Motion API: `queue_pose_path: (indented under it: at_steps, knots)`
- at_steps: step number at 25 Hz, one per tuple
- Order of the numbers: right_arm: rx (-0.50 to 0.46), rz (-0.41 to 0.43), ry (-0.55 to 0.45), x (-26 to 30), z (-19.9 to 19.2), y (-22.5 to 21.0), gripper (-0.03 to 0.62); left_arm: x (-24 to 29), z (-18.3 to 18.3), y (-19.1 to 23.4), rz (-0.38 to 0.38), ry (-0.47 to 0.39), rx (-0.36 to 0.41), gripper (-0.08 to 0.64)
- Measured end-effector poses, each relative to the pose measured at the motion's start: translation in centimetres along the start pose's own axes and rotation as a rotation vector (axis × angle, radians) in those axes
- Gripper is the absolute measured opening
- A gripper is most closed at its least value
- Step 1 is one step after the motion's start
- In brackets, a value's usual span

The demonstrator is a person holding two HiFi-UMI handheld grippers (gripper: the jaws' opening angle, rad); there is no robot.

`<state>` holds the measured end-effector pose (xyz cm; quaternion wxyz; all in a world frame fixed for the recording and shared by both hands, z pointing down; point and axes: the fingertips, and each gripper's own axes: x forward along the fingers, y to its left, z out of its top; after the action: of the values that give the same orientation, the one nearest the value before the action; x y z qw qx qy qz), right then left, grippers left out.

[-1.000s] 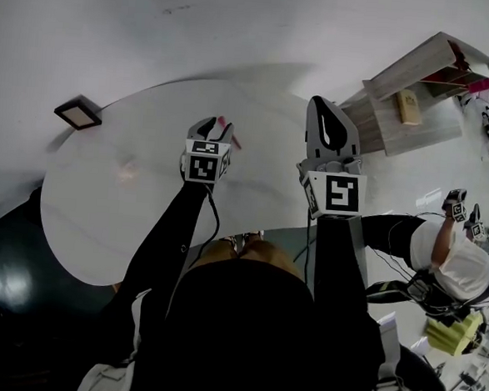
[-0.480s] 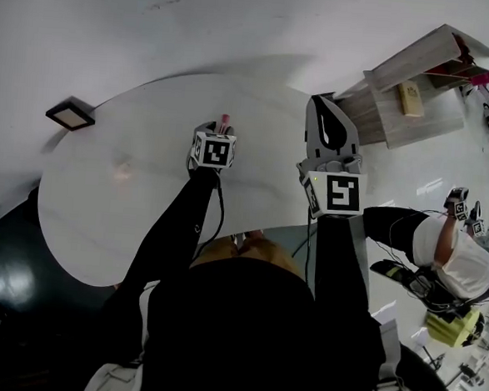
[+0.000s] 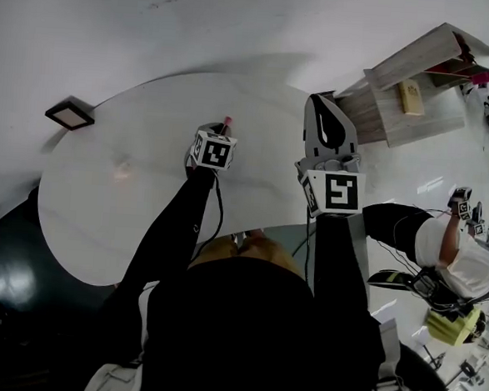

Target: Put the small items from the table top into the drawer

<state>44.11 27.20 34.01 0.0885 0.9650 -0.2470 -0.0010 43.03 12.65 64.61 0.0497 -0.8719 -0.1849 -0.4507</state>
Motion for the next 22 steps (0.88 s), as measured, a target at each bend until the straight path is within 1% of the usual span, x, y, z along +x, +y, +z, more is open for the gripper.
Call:
queue_pose_path:
  at_steps: [4,7,10,13,17,22]
  knots:
    - [-0.004,-0.005,-0.002,-0.1,0.1,0.0,0.028,-0.5,0.3,0.2,-0.007,-0.009,0.055,0.052]
    - [-0.007,-0.01,-0.011,-0.2,0.5,-0.1,0.028,-2.3,2.0,0.2,0.002,-0.081,0.098,0.051]
    - [-0.008,-0.018,-0.028,-0.4,1.3,-0.4,0.028,-5.4,5.0,-0.3,0.005,-0.201,0.138,0.051]
    - [-0.015,-0.022,-0.048,-0.6,2.1,-0.1,0.028,-9.1,8.4,-0.9,0.003,-0.348,0.174,0.051]
    - [-0.021,-0.02,-0.075,-0.8,3.4,0.5,0.028,-14.8,12.6,-1.6,-0.001,-0.524,0.178,0.051]
    - [-0.033,-0.02,-0.117,-1.1,5.6,0.3,0.028,-21.8,17.0,-2.9,0.013,-0.712,0.219,0.052]
